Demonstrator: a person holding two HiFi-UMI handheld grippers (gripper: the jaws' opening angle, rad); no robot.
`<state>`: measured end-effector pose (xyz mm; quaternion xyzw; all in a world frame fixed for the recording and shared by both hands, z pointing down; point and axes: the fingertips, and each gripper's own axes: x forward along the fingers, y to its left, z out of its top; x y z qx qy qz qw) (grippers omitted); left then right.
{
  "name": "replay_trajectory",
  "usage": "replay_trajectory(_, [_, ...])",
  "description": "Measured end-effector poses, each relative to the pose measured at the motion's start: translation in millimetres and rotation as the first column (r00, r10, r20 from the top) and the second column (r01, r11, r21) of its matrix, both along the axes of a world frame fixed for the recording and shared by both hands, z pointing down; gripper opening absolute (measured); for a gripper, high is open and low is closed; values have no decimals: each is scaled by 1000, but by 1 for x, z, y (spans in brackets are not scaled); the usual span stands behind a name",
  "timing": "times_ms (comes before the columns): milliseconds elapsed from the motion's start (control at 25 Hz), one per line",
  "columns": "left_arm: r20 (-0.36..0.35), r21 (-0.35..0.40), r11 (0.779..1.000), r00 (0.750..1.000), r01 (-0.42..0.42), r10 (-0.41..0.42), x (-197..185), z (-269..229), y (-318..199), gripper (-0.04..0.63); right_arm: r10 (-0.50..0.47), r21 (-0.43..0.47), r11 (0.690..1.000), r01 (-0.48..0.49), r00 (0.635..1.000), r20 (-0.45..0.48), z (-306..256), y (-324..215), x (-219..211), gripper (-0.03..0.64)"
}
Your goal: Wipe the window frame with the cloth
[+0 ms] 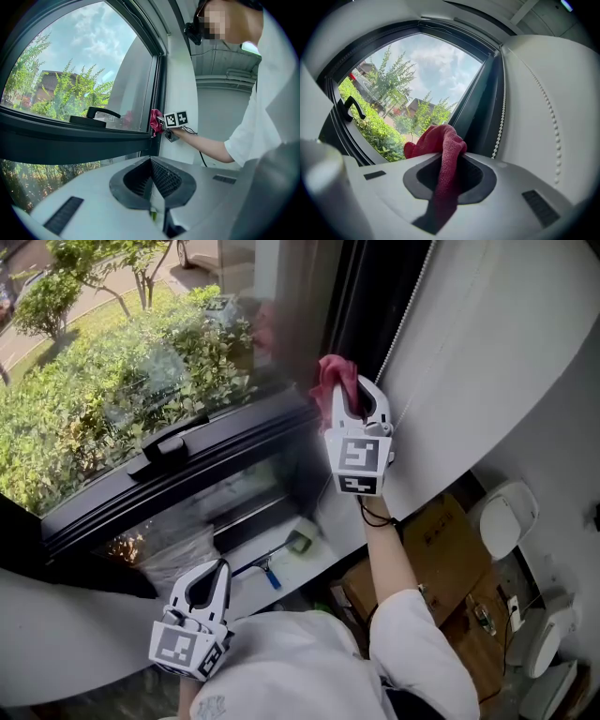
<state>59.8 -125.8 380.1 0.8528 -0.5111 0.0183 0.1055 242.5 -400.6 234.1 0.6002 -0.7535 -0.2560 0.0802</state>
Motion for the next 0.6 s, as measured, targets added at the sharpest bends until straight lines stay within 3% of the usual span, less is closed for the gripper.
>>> replay_trajectory(600, [2, -5, 1000, 1000, 4, -4, -3, 2, 4, 9, 9, -35, 999, -9, 1000, 5, 28, 0, 1, 64])
